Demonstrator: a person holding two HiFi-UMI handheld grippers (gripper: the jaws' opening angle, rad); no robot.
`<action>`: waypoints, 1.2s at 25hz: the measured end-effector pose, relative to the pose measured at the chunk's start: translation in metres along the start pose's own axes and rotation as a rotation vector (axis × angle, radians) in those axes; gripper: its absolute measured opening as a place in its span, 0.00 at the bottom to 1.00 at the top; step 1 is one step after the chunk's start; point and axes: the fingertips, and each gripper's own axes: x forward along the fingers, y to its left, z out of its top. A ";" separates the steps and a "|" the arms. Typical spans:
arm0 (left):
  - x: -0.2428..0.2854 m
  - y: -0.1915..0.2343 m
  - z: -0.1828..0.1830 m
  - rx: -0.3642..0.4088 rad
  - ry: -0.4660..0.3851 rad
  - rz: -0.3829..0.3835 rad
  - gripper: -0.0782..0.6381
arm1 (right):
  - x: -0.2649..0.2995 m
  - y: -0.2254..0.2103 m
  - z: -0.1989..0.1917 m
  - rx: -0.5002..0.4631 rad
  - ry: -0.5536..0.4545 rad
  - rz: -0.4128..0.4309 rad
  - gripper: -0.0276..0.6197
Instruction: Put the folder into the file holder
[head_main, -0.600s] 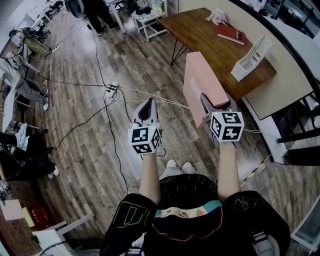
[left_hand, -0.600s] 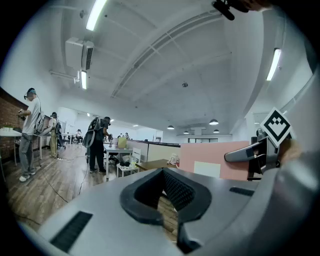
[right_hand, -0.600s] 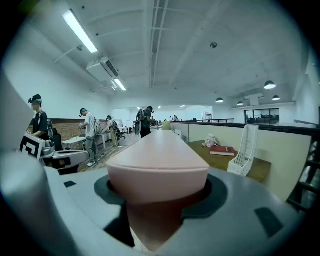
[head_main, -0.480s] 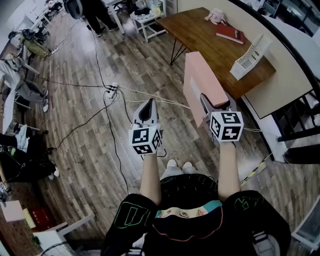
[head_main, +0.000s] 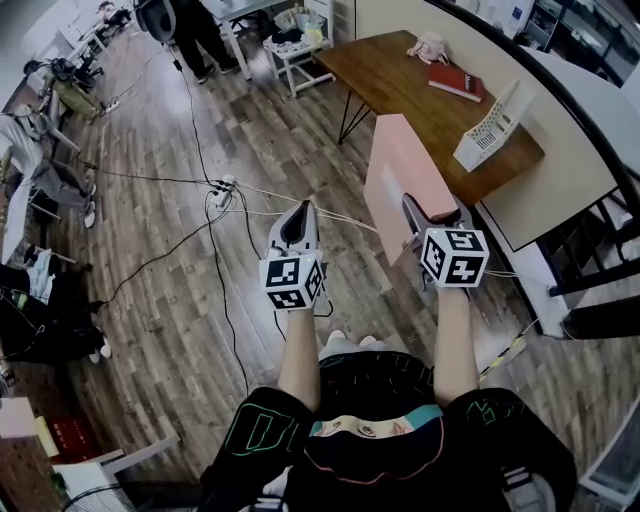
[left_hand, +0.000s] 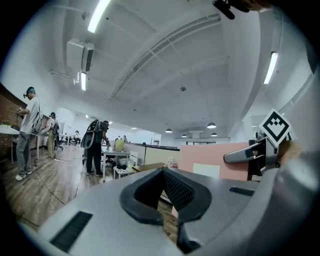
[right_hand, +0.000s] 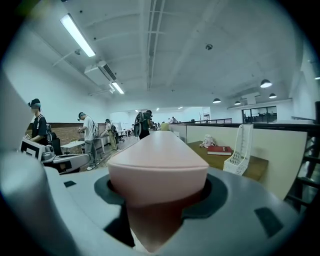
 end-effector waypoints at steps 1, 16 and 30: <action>0.000 -0.001 0.003 0.004 -0.005 0.000 0.10 | -0.001 -0.002 0.001 0.001 -0.002 -0.001 0.49; -0.012 0.007 0.052 0.058 -0.102 0.054 0.10 | 0.002 -0.002 0.034 0.031 -0.071 0.043 0.49; -0.006 0.033 0.080 0.091 -0.162 0.099 0.10 | 0.026 0.009 0.063 0.019 -0.139 0.093 0.49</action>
